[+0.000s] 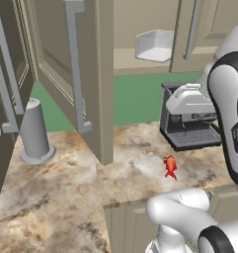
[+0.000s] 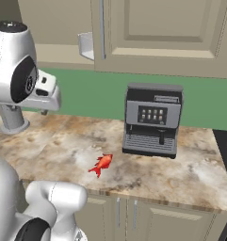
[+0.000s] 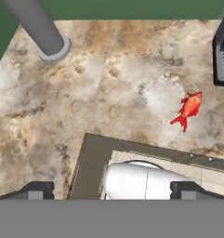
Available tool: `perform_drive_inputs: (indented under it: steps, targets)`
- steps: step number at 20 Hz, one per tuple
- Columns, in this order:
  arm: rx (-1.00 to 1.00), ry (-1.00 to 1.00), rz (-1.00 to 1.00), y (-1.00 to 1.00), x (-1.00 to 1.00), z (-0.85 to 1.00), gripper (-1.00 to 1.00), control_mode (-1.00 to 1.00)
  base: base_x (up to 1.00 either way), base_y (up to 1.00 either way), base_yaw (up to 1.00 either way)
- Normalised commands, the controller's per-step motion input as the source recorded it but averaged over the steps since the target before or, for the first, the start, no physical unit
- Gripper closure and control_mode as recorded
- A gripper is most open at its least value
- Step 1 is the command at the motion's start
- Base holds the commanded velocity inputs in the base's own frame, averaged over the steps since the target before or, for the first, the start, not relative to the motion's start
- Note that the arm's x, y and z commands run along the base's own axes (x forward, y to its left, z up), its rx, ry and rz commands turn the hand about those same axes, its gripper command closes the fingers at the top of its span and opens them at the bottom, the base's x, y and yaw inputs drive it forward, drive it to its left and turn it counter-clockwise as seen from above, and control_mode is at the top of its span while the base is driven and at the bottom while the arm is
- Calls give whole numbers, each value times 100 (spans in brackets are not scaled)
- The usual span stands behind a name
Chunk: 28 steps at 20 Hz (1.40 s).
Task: Retrieve the tupperware from the cabinet, then place the raw meat into the tupperware to avoid contamination.
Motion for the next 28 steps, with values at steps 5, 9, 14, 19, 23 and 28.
perform_drive_inputs:
  steps: [5, 9, 14, 19, 23, 28]
  targets:
    - [-25, -39, 12, -46, -14, 35, -100, -100, 0, 0, 0]
    - [-9, -26, 0, -28, -2, 56, -100, -100, 0, 0, 0]
    - [1, -11, -7, -20, 0, 44, -100, -100, 0, 0, 0]
    - [1, -11, -24, -33, 7, 10, -100, -100, 0, 0, 0]
    - [12, -12, -36, -16, 13, 0, -100, -100, 0, 0, 0]
    - [13, -10, -28, -7, 18, 0, -100, -100, 0, 0, 0]
